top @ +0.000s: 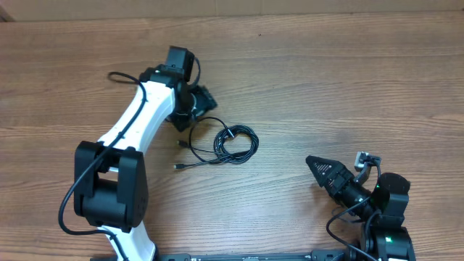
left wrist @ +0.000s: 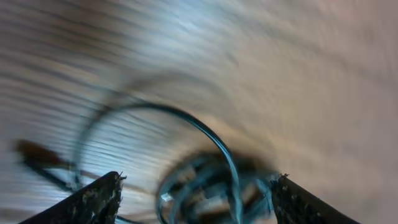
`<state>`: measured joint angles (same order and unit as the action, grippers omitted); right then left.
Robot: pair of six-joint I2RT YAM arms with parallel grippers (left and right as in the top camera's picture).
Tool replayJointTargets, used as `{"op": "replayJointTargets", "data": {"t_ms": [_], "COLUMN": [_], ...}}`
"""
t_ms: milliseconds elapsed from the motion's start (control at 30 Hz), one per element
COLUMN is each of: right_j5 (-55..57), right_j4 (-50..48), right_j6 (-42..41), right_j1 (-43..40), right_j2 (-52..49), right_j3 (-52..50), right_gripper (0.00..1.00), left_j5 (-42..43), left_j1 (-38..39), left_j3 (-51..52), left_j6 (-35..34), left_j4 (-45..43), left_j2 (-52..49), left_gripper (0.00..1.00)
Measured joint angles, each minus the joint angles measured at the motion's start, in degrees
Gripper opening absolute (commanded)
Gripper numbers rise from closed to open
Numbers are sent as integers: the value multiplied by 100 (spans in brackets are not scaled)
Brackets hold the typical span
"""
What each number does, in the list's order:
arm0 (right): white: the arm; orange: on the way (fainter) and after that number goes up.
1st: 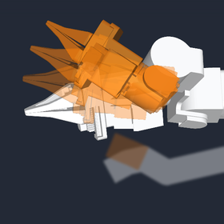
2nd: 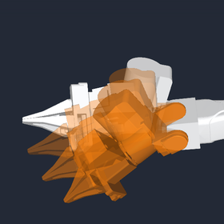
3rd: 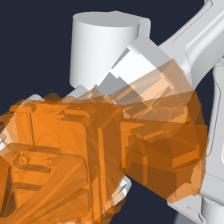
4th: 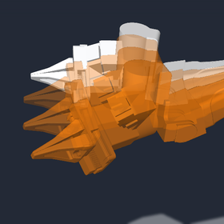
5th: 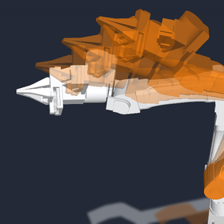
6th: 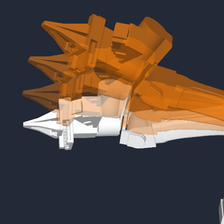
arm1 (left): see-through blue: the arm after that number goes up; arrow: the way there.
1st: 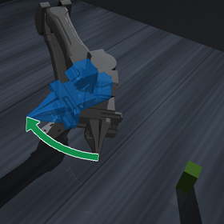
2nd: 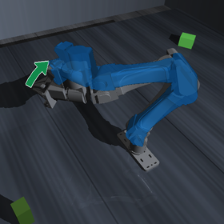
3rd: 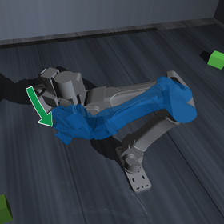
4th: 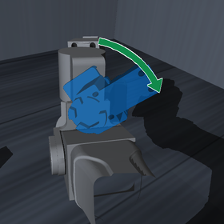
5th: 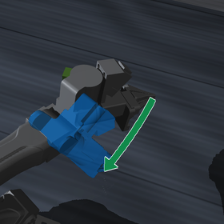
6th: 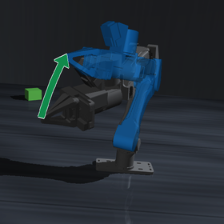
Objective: Untangle cables
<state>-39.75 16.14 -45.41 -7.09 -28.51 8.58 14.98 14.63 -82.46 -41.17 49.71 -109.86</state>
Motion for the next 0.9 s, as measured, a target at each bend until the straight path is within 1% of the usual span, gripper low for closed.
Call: {"op": "replayJointTargets", "data": {"t_ms": [33,133,233,333,400,500,600,633,667,700,800,833,900], "right_j5": [55,168,219,254,264,271,273,273,280,289,306,313,315], "right_j4": [0,-2,-2,0,46,223,431,463,516,538,577,577,577], "right_j6": [2,2,0,0,2,28,203,249,328,369,466,501,522], "right_j1": [2,2,2,0,2,2,2,2,2,2,2,2,2], "right_j2": [0,0,0,0,0,0,0,0,0,0,0,0,0], "right_j3": [0,0,0,0,0,0,0,0,0,0,0,0,0], "right_gripper": [100,99,100,100,100,99,100,100,100,100,100,100,100], "left_j5": [116,334,389,177,-131,-669,-953,-966,-973,-970,-973,-973,-977], "left_j1": [72,334,603,828,938,964,949,938,935,935,944,968,1001], "left_j3": [0,0,0,0,0,2,2,2,2,2,2,11,76], "left_j6": [221,693,743,562,273,-413,-1213,-1342,-1617,-1882,-2830,-3250,-3823], "left_j4": [31,181,407,780,1189,1985,2398,2424,2455,2455,2450,2439,2400], "left_j2": [0,0,0,0,0,0,0,0,0,0,0,0,0], "left_gripper": [72,75,76,79,80,80,75,76,79,80,79,80,84]}}
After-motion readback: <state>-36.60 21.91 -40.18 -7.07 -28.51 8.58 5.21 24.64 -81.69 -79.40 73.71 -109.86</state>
